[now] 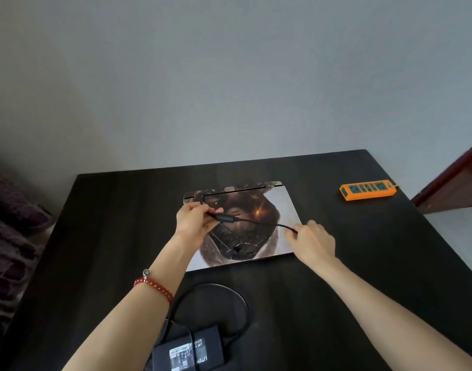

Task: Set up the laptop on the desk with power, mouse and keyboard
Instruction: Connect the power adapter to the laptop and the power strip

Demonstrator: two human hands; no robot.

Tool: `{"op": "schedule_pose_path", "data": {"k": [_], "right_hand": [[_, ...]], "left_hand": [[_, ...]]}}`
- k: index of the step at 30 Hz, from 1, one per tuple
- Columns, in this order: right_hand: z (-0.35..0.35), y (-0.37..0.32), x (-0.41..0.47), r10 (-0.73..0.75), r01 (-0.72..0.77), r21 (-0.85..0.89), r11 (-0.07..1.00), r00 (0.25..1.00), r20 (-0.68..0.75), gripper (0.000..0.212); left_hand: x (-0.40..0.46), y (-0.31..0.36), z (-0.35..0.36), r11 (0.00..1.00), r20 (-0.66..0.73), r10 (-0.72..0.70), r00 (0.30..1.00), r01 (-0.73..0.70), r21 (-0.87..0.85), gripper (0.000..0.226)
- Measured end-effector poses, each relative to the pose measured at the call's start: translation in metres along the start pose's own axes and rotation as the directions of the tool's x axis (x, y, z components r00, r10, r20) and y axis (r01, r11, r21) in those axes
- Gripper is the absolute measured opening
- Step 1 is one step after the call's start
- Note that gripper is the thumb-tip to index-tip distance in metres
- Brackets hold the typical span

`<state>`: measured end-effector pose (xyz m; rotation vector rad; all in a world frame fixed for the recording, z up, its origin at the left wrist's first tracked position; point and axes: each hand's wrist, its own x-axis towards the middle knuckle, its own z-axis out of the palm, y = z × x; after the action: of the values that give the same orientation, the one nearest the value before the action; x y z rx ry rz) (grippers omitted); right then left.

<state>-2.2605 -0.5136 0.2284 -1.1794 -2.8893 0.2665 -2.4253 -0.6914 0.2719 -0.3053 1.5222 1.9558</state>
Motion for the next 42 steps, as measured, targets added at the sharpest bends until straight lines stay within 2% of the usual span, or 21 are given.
{"op": "schedule_pose_path", "data": {"k": [2,4,8,11,13,15,16,17,18,20,22,23,24,26,28,30,32,34,37,39,42], "right_hand": [[-0.005,0.014,0.017,0.126,-0.123,-0.051,0.991,0.989,0.073,0.038],[-0.012,0.028,0.031,0.215,-0.203,-0.101,0.974,0.967,0.135,0.045],[-0.017,0.049,0.064,0.209,-0.176,-0.288,0.941,0.974,0.089,0.062],[-0.018,0.066,0.093,0.239,-0.19,-0.272,0.943,0.958,0.161,0.069],[-0.019,0.08,0.114,0.247,-0.189,-0.263,0.946,0.947,0.207,0.071],[-0.017,0.093,0.138,0.218,-0.198,-0.11,0.974,0.95,0.221,0.062],[-0.015,0.098,0.15,0.179,-0.203,0.074,0.976,0.951,0.251,0.05],[-0.012,0.102,0.162,0.138,-0.229,0.308,0.924,0.947,0.289,0.033],[-0.007,0.107,0.182,0.105,-0.271,0.523,0.808,0.94,0.325,0.022],[-0.005,0.105,0.204,0.077,-0.421,0.807,0.414,0.9,0.43,0.03],[-0.002,0.105,0.228,0.07,-0.529,0.847,0.044,0.848,0.526,0.025],[0.002,0.105,0.238,0.079,-0.549,0.835,-0.034,0.831,0.55,0.021],[0.006,0.104,0.247,0.098,-0.551,0.834,-0.016,0.83,0.55,0.017],[0.022,0.1,0.261,0.131,-0.511,0.822,0.251,0.86,0.494,0.013],[0.042,0.093,0.273,0.071,-0.412,0.747,0.522,0.894,0.443,0.022],[0.057,0.088,0.281,-0.035,-0.201,0.618,0.76,0.937,0.347,0.03],[0.068,0.088,0.293,-0.212,0.135,0.325,0.936,0.953,0.214,0.029],[0.073,0.091,0.306,-0.351,0.342,0.084,0.936,0.923,0.156,0.029],[0.079,0.091,0.331,-0.351,0.357,-0.07,0.932,0.933,0.084,0.025],[0.085,0.082,0.34,-0.293,0.293,0.007,0.956,0.956,0.032,0.023],[0.106,0.056,0.344,-0.236,0.222,0.244,0.944,0.971,0.028,0.021]], "left_hand": [[0.005,-0.005,0.001,0.99,-0.045,0.068,0.997,-0.062,0.13,0.019],[0.01,-0.01,0.003,0.913,-0.07,0.163,0.984,-0.123,0.389,0.027],[0.026,-0.02,0.019,0.507,0.052,0.313,0.948,-0.213,0.835,0.048],[0.038,-0.026,0.042,0.21,0.172,0.356,0.918,-0.259,0.943,0.038],[0.048,-0.03,0.063,0.094,0.22,0.341,0.914,-0.266,0.959,0.03],[0.058,-0.035,0.084,0.035,0.24,0.28,0.929,-0.26,0.965,0.025],[0.063,-0.038,0.093,0.014,0.244,0.242,0.939,-0.255,0.967,0.022],[0.069,-0.041,0.101,-0.001,0.254,0.202,0.946,-0.259,0.966,0.019],[0.08,-0.049,0.113,-0.001,0.265,0.15,0.953,-0.267,0.964,0.021],[0.089,-0.06,0.123,0.017,0.323,-0.054,0.945,-0.323,0.946,0.032],[0.097,-0.074,0.134,0.056,0.338,-0.329,0.881,-0.339,0.939,0.039],[0.1,-0.082,0.139,0.059,0.356,-0.401,0.844,-0.363,0.93,0.04],[0.104,-0.087,0.143,0.042,0.389,-0.398,0.831,-0.407,0.912,0.039],[0.116,-0.09,0.15,-0.024,0.453,-0.246,0.857,-0.472,0.881,0.033],[0.135,-0.087,0.155,-0.106,0.479,-0.046,0.877,-0.481,0.87,0.029],[0.157,-0.082,0.153,-0.167,0.461,0.081,0.883,-0.444,0.88,0.027],[0.183,-0.081,0.146,-0.218,0.414,0.122,0.902,-0.382,0.898,0.032],[0.208,-0.083,0.135,-0.261,0.37,0.142,0.918,-0.325,0.909,0.042],[0.24,-0.09,0.122,-0.285,0.338,0.193,0.921,-0.277,0.918,0.046],[0.251,-0.097,0.117,-0.247,0.321,0.239,0.916,-0.262,0.933,0.042],[0.264,-0.106,0.114,-0.217,0.343,0.337,0.877,-0.283,0.934,0.037]]}}
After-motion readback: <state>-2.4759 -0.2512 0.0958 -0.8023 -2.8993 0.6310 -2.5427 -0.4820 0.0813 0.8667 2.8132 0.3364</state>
